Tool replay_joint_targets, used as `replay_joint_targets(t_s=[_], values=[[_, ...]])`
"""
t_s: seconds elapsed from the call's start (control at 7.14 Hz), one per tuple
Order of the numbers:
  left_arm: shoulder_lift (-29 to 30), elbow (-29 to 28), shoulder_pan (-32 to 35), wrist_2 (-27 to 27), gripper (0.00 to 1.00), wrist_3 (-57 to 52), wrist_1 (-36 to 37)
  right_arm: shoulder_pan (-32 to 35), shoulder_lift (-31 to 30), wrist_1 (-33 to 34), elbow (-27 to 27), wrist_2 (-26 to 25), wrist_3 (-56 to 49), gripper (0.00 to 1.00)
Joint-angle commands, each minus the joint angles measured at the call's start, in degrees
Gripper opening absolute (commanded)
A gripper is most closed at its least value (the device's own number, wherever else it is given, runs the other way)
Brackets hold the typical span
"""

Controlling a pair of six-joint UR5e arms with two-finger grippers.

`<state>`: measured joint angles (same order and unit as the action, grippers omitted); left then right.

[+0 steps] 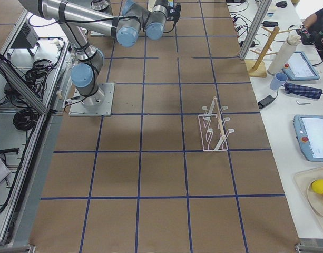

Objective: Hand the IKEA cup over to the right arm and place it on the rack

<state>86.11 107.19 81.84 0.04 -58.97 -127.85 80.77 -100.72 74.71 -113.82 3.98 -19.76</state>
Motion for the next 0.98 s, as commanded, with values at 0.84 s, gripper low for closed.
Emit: replay_joint_targets(t_s=[0.84], values=[[-0.4, 0.1, 3.2, -1.4, 0.0, 0.7, 0.1, 0.4, -0.1, -0.1, 0.4, -0.5, 5.5, 0.84]])
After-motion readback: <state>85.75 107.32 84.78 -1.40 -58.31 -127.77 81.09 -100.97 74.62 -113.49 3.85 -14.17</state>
